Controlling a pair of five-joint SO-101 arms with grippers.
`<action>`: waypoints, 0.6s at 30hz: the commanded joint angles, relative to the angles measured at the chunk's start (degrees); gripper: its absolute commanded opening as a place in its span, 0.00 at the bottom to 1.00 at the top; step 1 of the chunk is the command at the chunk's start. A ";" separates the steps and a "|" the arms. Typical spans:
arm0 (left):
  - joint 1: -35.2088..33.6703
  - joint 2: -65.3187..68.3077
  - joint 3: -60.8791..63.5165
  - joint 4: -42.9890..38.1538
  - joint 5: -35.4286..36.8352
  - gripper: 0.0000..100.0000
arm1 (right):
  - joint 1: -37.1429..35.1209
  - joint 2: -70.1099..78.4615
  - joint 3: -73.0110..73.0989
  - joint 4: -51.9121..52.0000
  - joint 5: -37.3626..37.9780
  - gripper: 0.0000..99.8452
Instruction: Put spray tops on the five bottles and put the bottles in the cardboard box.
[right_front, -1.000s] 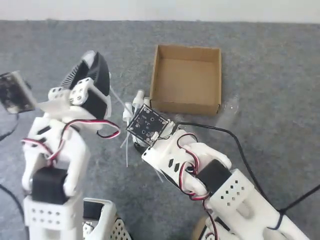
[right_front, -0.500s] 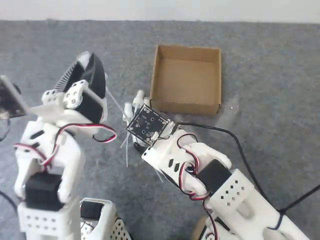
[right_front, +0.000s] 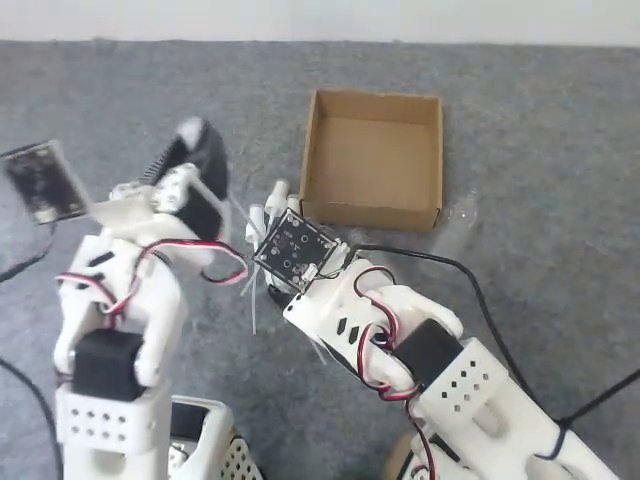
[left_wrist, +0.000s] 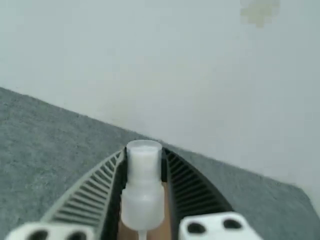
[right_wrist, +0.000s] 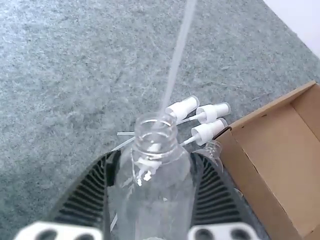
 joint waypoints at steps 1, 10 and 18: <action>4.75 -1.32 0.13 4.48 -2.99 0.01 | -0.31 -3.12 -0.44 -0.92 -0.70 0.01; 9.05 -1.23 4.26 6.51 -8.88 0.01 | 1.71 -12.26 11.43 -13.85 -0.70 0.01; 10.99 -1.32 7.16 5.63 -9.23 0.01 | 4.18 -11.12 18.64 -30.37 -9.49 0.01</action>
